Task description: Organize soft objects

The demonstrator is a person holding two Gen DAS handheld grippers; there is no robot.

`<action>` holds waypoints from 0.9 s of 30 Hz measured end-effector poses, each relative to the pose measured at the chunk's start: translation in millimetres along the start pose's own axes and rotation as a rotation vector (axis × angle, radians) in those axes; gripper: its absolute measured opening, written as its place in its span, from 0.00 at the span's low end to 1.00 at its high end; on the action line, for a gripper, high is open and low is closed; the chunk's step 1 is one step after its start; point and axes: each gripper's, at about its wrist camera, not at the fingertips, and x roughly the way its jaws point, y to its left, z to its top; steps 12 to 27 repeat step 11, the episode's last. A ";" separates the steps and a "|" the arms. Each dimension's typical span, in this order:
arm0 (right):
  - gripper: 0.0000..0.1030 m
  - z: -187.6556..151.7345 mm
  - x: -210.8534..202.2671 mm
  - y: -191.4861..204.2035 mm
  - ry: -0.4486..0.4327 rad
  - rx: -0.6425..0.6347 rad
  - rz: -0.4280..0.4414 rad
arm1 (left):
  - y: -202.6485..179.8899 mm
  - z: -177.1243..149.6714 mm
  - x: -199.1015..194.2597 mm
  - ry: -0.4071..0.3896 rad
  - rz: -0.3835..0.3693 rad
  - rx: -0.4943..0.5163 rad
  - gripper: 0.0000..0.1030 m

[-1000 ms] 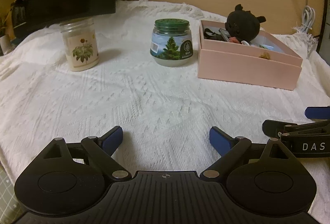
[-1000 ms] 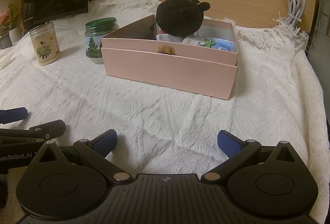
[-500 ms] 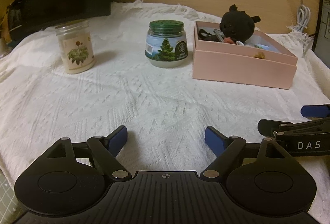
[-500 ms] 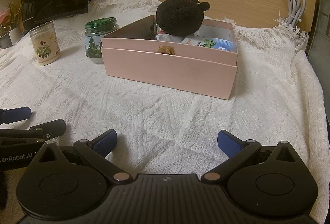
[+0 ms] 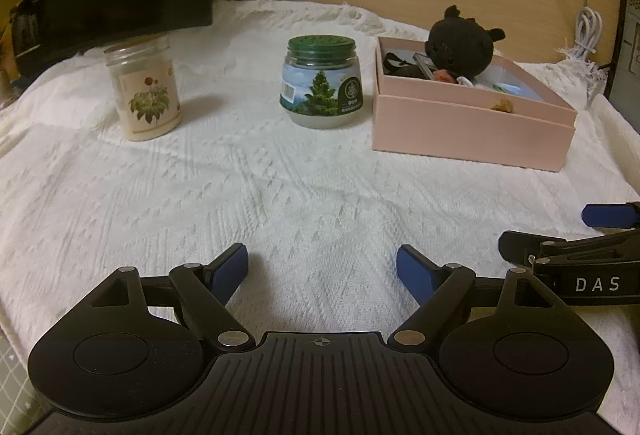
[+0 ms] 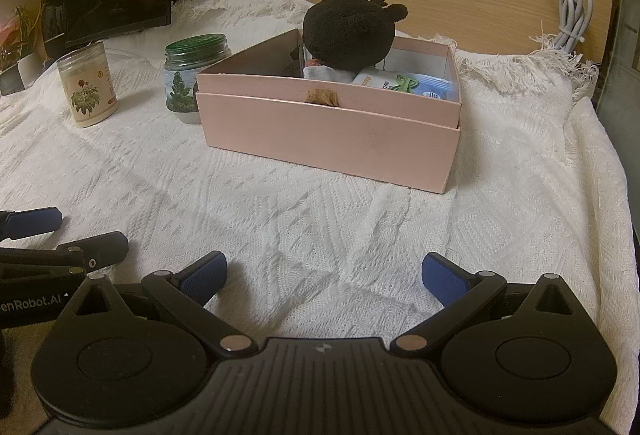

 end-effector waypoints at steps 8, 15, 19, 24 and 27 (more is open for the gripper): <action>1.00 0.2 0.0 0.0 0.000 0.000 0.000 | -2.1 -1.4 -1.8 -0.004 -0.003 0.006 0.80; 1.00 0.2 0.1 0.2 0.000 0.000 -0.001 | -1.8 -1.5 -2.0 -0.003 -0.009 0.005 0.80; 1.00 0.2 0.1 0.2 0.000 0.000 -0.001 | -1.8 -1.5 -2.0 -0.003 -0.009 0.005 0.80; 1.00 0.2 0.1 0.2 0.000 0.000 -0.001 | -1.8 -1.5 -2.0 -0.003 -0.009 0.005 0.80; 1.00 0.2 0.1 0.2 0.000 0.000 -0.001 | -1.8 -1.5 -2.0 -0.003 -0.009 0.005 0.80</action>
